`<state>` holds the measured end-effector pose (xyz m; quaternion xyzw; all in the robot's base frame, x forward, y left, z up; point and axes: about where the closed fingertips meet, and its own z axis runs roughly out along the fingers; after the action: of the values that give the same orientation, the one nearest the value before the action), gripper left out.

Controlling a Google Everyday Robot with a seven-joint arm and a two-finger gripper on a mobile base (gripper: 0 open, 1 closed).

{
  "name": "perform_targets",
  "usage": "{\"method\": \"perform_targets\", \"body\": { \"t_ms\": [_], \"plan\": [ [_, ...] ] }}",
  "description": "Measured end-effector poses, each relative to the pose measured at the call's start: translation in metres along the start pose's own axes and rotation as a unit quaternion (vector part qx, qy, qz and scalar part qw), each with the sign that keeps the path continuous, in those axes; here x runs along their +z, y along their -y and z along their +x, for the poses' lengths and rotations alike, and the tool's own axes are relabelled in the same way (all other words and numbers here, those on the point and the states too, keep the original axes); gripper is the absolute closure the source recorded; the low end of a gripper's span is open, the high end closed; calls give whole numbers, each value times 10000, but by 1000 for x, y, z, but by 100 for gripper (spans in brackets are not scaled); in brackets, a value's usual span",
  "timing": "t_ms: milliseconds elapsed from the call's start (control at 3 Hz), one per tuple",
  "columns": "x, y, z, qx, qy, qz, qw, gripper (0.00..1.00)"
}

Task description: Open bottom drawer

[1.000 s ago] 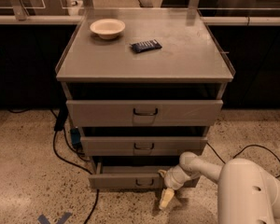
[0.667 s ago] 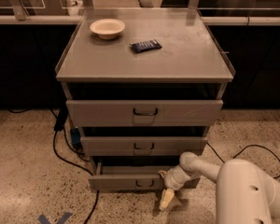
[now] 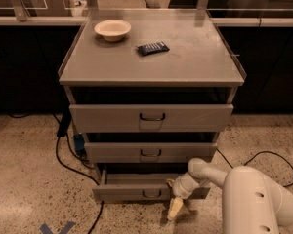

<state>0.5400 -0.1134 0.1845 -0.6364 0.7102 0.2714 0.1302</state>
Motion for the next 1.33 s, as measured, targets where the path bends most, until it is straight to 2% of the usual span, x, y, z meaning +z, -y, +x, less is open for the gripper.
{"method": "perform_targets", "body": {
  "t_ms": [667,1000,1333],
  "plan": [
    [-1,-44,15,273,94,-307,9991,0],
    [-2,-84,24,456,150,-444,9979,0],
    [-2,-84,24,456,150,-447,9978,0]
  ]
}}
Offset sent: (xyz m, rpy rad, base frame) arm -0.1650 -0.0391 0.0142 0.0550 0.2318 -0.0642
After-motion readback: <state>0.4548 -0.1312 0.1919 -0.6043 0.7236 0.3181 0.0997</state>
